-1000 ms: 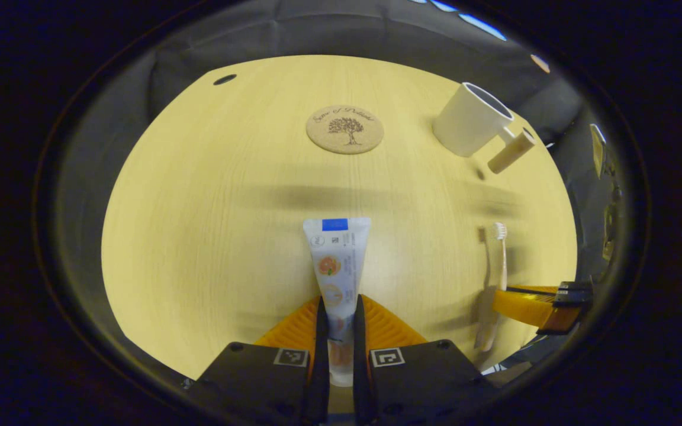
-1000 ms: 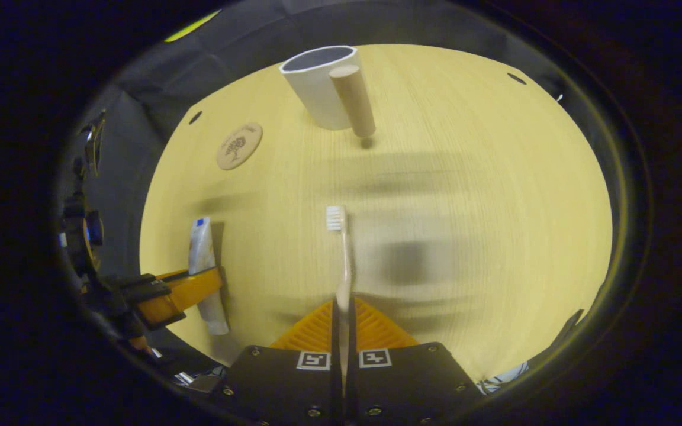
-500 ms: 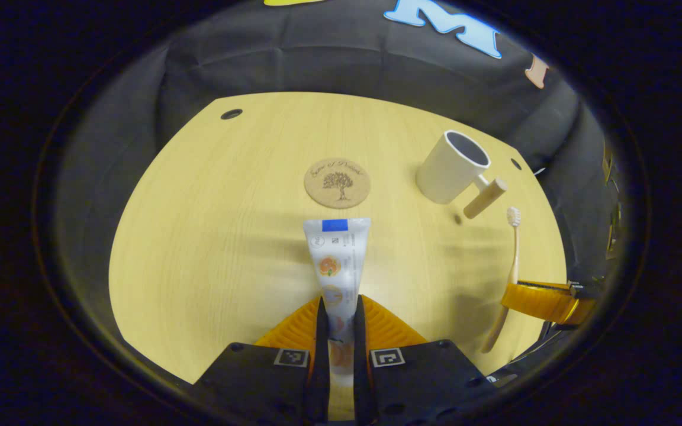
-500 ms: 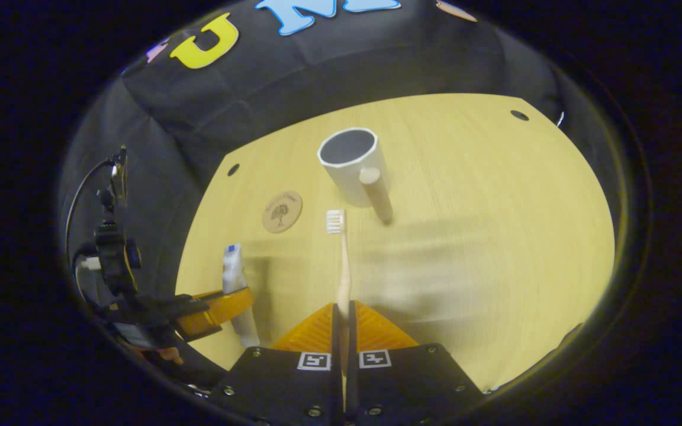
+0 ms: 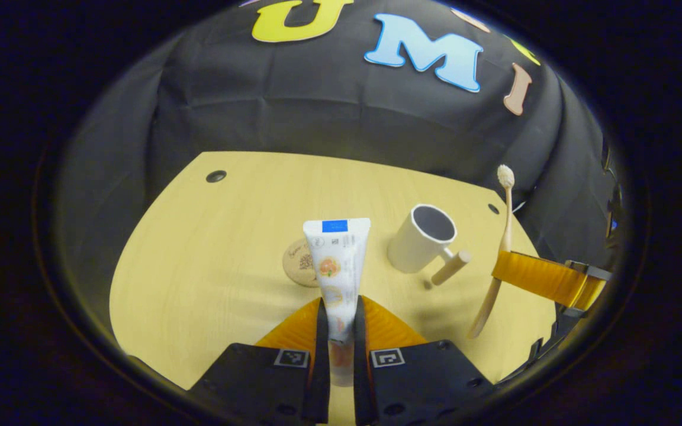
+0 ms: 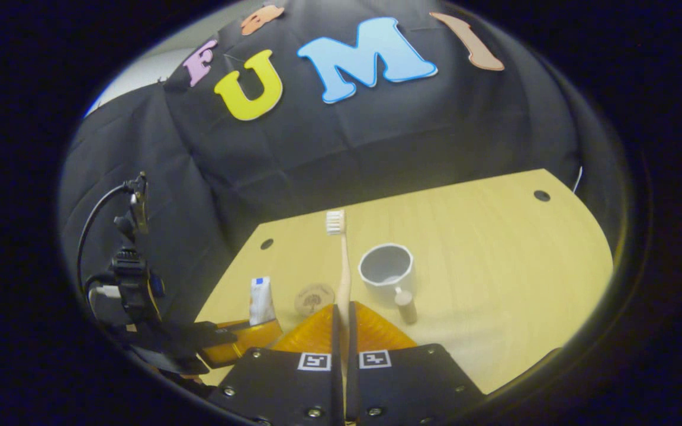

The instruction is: Put the toothbrush and toothpaste on the desktop into the cup, then pick up the cup and place it on the coaster on the desktop.

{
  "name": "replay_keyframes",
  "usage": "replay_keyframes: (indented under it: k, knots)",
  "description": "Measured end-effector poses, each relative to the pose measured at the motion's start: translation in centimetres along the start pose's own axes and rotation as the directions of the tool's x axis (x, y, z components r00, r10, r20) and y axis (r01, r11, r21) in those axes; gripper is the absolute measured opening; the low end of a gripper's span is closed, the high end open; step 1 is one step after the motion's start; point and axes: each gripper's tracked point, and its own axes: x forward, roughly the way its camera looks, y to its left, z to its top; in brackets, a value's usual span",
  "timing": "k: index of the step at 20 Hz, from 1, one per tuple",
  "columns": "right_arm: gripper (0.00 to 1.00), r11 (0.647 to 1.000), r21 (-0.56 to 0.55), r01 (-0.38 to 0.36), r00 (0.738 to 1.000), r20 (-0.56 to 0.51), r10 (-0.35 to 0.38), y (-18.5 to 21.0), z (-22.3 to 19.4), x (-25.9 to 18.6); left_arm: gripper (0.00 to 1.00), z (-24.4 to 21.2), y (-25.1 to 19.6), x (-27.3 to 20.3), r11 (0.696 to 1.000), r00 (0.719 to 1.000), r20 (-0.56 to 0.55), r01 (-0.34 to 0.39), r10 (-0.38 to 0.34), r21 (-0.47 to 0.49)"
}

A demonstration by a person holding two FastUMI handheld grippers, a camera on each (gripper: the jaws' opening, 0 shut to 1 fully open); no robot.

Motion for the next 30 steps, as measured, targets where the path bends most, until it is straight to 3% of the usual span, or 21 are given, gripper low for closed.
replay_keyframes:
  k: [9,13,20,30]
  knots:
    - [0.03,0.999,-0.048,0.022,0.965,0.262,-0.009,-1.4,7.3,3.8,0.23,4.9,-1.6,0.6,0.999,0.980,0.197,0.028,-0.023,-0.024]
    - [0.03,0.994,-0.094,0.057,0.950,0.312,-0.025,-2.5,8.2,6.5,0.23,5.9,-2.3,0.9,0.999,0.973,0.229,0.034,-0.028,-0.021]
    - [0.03,0.972,-0.199,0.124,0.962,0.264,-0.068,-4.3,5.7,10.3,0.23,5.9,-2.3,0.9,0.999,0.971,0.237,0.030,-0.021,-0.034]
    - [0.07,0.976,-0.182,0.124,0.979,0.186,-0.089,-5.6,3.8,10.7,0.25,5.6,-2.4,0.9,0.999,0.972,0.233,0.026,-0.016,-0.039]
